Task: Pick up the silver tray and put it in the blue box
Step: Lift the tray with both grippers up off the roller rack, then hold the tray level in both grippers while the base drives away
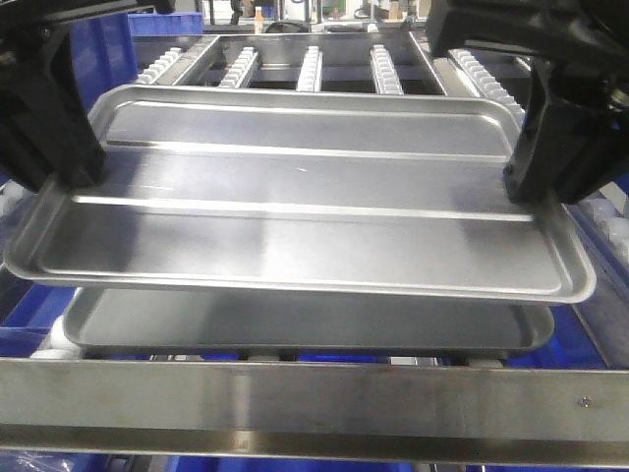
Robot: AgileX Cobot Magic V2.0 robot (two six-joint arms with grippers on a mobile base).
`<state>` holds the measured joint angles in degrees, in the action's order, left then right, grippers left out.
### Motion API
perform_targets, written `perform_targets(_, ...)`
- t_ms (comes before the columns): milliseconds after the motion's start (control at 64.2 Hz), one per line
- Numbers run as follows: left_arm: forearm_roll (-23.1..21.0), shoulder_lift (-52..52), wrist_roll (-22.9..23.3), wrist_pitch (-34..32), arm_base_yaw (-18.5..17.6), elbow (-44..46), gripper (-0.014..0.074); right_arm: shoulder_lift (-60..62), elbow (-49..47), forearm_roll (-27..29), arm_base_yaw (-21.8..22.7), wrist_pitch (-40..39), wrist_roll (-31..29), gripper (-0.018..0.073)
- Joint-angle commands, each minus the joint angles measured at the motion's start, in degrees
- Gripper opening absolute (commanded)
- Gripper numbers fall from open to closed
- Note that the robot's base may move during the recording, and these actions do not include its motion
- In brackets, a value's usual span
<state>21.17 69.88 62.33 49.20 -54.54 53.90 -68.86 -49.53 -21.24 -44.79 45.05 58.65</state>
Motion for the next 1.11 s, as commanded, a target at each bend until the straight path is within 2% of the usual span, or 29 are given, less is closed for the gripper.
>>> perform_targets(0, 2.5, -1.8, 0.9, 0.1, -0.3, 1.3, -0.0104, 1.6, -1.3, -2.2, -0.1, -0.5, 0.2, 0.0032)
perform_targets(1091, 2.5, -1.8, 0.9, -0.1, -0.3, 1.3, -0.0104, 1.6, -1.3, -2.2, 0.0, -0.5, 0.2, 0.0032)
